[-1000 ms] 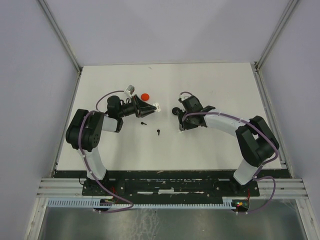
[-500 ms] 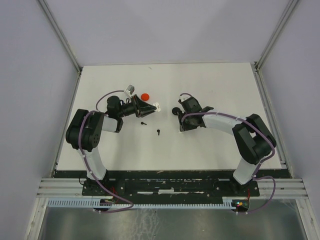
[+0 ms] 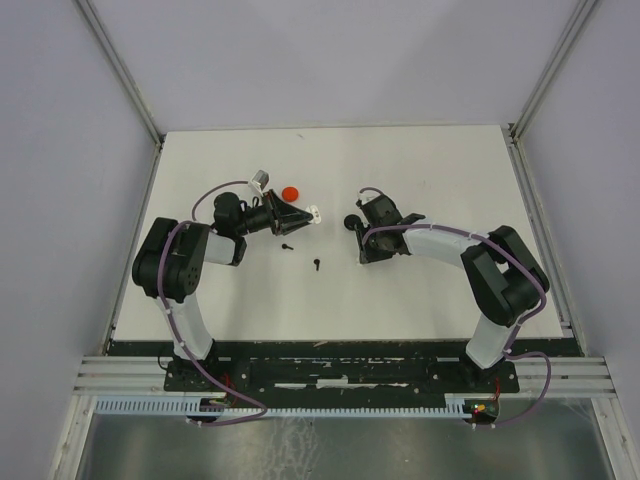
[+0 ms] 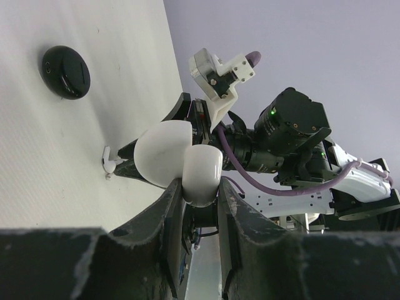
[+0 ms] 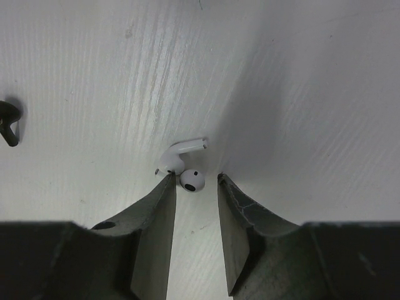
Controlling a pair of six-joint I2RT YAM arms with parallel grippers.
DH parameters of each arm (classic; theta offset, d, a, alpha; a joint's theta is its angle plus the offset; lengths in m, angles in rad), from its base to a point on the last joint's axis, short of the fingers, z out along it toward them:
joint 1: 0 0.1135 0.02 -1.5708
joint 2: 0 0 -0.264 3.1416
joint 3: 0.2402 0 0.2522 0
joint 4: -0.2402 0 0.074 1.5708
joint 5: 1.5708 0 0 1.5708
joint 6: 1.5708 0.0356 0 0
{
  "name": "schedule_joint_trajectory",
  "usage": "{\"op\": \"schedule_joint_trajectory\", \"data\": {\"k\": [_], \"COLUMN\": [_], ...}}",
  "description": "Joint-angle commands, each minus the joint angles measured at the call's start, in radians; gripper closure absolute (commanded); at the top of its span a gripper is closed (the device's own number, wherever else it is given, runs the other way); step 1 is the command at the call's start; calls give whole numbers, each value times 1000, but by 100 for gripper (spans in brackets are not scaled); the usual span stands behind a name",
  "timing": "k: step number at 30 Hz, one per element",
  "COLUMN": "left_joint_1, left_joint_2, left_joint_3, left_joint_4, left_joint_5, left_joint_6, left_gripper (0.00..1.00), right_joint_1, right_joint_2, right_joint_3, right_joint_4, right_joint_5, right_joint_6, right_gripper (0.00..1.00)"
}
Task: Insert the wireless bluetooth earbuds into the charging case
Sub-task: Pick up the earbud from the center of the board.
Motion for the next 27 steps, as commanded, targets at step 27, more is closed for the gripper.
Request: {"op": "schedule_joint_trajectory", "data": {"k": [27], "left_joint_1": [2], "left_joint_2": [9], "left_joint_3": [0], "left_joint_4": [75], "left_joint_5": [16], "left_joint_6": [-46], "left_gripper": [80], "right_joint_1": [-4], "right_joint_2": [-39], "right_joint_3": [-2], "right_joint_4": [8], "right_joint_5": [40], "right_joint_6": [-3], "right_gripper": [79]}}
